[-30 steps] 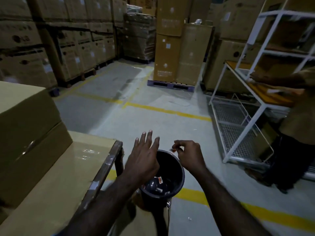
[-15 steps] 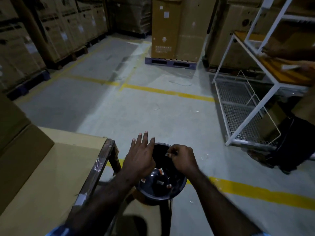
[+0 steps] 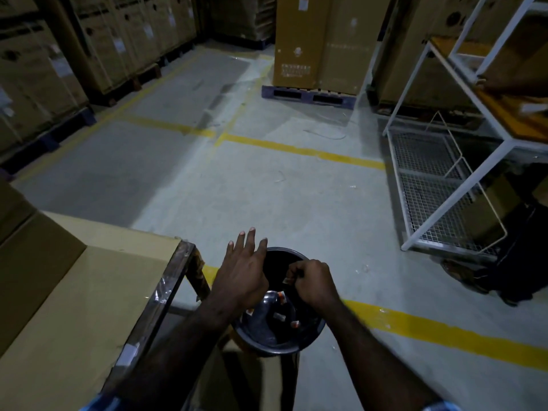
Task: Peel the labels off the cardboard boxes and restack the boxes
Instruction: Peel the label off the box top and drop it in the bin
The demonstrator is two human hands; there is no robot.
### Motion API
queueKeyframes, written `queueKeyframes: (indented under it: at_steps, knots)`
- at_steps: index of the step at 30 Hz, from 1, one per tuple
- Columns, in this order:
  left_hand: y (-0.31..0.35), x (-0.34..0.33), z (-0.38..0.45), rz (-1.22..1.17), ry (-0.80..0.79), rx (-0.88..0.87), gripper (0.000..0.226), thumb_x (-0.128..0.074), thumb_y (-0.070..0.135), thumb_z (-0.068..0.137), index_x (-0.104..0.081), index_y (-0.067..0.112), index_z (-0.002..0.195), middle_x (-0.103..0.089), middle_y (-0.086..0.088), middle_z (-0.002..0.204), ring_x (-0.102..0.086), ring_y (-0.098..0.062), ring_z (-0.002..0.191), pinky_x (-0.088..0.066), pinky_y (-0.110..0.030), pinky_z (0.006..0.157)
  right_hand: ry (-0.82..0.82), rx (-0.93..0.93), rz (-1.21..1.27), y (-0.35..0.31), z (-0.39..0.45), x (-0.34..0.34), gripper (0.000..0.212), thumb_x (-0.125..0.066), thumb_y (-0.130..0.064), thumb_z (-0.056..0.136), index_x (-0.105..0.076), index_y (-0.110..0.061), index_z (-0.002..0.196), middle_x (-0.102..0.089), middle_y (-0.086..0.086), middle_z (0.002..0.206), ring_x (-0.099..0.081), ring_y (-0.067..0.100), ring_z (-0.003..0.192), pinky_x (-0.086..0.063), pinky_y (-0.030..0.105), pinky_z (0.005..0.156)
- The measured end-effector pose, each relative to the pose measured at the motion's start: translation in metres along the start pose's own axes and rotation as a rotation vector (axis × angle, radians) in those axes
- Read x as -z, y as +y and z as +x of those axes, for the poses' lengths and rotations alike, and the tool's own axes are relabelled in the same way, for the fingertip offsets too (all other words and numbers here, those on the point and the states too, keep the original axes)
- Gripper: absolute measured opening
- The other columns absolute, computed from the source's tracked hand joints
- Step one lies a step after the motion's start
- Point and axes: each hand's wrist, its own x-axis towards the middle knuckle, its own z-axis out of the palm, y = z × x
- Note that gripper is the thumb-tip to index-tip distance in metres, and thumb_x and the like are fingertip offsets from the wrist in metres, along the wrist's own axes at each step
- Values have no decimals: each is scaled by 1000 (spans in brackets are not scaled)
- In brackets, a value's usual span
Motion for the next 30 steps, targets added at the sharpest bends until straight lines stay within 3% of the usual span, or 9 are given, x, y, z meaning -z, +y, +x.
queueKeyframes:
  at_steps: [4,7,14,25,30]
  knots:
    - [-3,0,2,0,1,3,72,-42,12,87,-13,12,154,2,-16,161,3,-32,148,-2,-44,119,55,19,-3,7,4,-8,25,-50,0,63,-62,-21,60,-68,0,66,-64,21,71,-54,34,67]
    - [-5,-2,2,23,7,-1,72,-42,13,87,-15,11,153,0,-17,161,0,-33,148,-5,-45,119,91,-7,9,10,5,-14,20,-47,-11,60,-62,-23,63,-68,-2,67,-63,18,67,-53,33,64]
    - [-11,-1,-1,8,-5,3,72,-43,13,87,-14,11,153,1,-18,161,0,-33,148,-5,-45,119,75,-36,14,9,6,-24,23,-58,4,71,-70,-15,71,-72,1,74,-64,17,73,-37,20,62]
    - [-17,-1,-7,-11,1,-2,69,-43,15,90,-15,11,153,-1,-17,161,-1,-32,148,-6,-46,119,75,-16,-25,5,5,-27,12,-66,-15,82,-74,-16,90,-74,5,90,-66,24,90,-50,32,79]
    - [-12,5,-14,-16,15,-35,64,-42,24,95,-16,11,153,-1,-17,161,-1,-33,148,-6,-45,119,159,-18,13,-5,-3,-15,14,-64,-29,81,-72,-19,88,-73,1,88,-67,21,88,-52,33,79]
